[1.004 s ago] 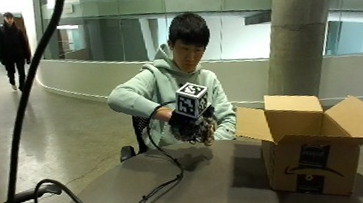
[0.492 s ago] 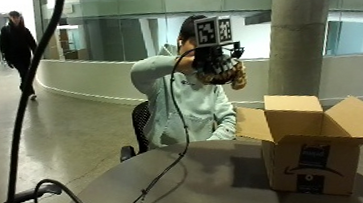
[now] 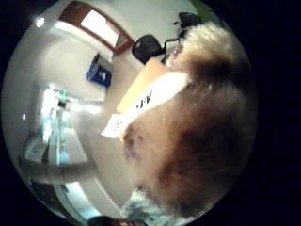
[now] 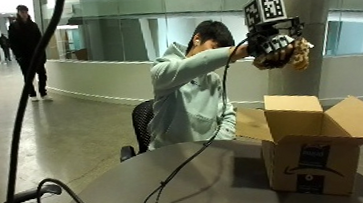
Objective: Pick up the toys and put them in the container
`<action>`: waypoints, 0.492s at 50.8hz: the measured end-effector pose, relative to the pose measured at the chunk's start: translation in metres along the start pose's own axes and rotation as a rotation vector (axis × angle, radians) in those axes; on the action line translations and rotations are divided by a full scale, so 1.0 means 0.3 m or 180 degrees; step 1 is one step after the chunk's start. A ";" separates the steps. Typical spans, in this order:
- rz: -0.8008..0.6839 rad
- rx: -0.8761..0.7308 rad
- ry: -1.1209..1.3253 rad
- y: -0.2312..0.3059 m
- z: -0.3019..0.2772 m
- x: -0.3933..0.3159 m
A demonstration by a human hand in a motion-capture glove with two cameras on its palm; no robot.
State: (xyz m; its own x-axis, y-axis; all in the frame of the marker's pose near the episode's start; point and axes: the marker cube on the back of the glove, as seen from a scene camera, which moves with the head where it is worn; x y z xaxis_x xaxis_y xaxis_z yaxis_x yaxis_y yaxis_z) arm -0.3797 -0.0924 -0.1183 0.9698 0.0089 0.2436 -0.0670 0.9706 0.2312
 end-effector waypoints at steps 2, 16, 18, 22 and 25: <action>0.0130 0.0074 -0.0007 -0.001 -0.001 -0.036; 0.0395 0.0157 -0.0292 -0.069 0.019 -0.118; 0.0409 0.0153 -0.0292 -0.070 0.025 -0.125; 0.0432 0.0188 -0.0247 -0.072 0.038 -0.136; 0.0402 0.0156 -0.0227 -0.082 0.048 -0.126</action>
State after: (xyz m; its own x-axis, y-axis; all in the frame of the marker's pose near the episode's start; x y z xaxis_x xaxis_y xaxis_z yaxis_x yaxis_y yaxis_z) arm -0.4182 -0.1200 -0.1197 0.9339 0.1115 0.3396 -0.2006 0.9499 0.2398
